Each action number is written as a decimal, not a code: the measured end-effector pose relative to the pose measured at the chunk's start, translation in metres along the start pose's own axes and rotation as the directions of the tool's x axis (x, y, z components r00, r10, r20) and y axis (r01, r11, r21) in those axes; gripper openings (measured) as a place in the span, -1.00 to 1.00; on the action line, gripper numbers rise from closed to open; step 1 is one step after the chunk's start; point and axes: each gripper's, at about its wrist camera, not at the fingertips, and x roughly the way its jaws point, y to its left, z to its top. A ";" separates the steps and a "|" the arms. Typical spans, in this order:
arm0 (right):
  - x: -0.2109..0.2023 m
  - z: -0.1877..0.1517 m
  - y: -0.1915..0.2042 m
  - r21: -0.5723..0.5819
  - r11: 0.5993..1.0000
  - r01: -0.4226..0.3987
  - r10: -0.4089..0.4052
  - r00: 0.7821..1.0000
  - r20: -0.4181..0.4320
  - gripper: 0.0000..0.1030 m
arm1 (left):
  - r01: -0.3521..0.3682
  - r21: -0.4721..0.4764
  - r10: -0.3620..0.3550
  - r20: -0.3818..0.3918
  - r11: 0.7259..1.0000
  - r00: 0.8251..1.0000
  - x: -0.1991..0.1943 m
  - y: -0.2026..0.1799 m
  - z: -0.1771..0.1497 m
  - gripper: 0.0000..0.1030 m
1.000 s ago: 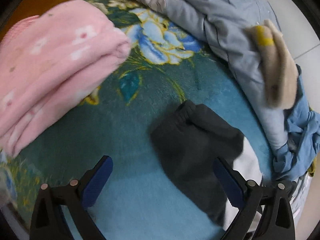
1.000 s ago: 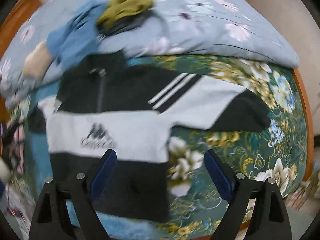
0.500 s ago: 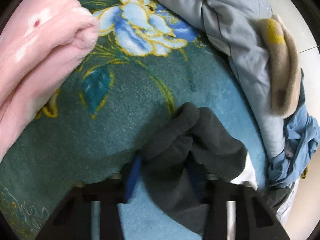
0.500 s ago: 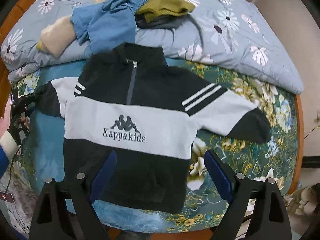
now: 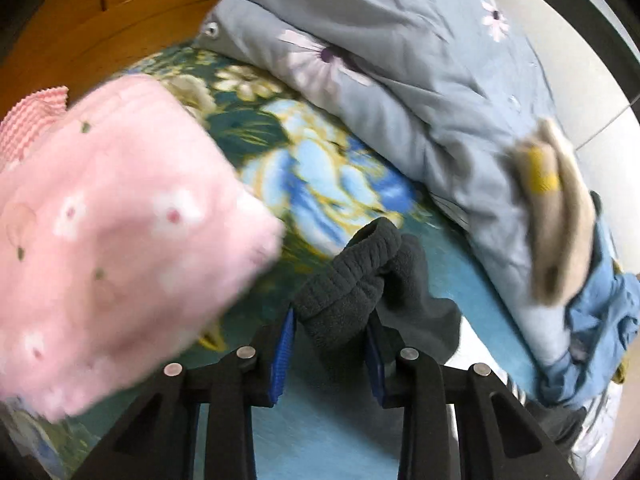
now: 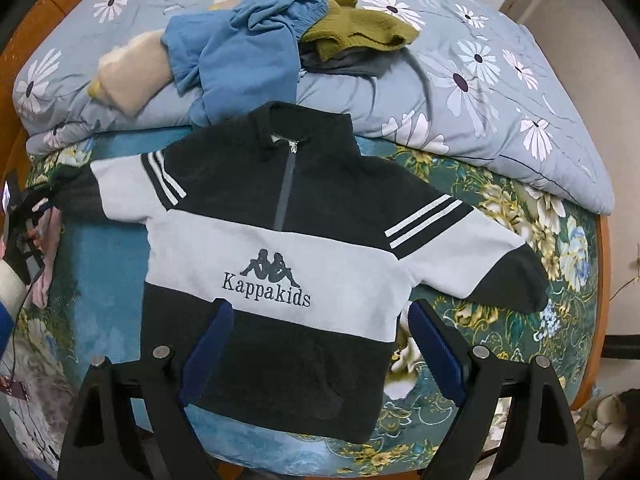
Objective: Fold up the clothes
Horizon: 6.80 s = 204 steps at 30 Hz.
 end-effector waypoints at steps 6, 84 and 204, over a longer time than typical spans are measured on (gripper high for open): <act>0.006 0.000 -0.012 0.078 0.997 -0.027 0.026 1.000 0.015 0.74 | 0.024 0.048 -0.025 0.023 0.999 0.999 -0.018 -0.017 0.000 -0.33; 0.217 0.028 -0.171 0.625 0.665 -0.408 0.467 0.881 0.077 -0.74 | 0.031 0.562 0.175 -0.309 0.827 0.935 0.017 -0.269 -0.243 0.11; 0.193 0.032 -0.090 0.388 0.884 -0.262 0.312 0.947 -0.071 -0.01 | 0.095 0.473 0.082 -0.341 0.876 0.936 0.029 -0.245 -0.213 1.00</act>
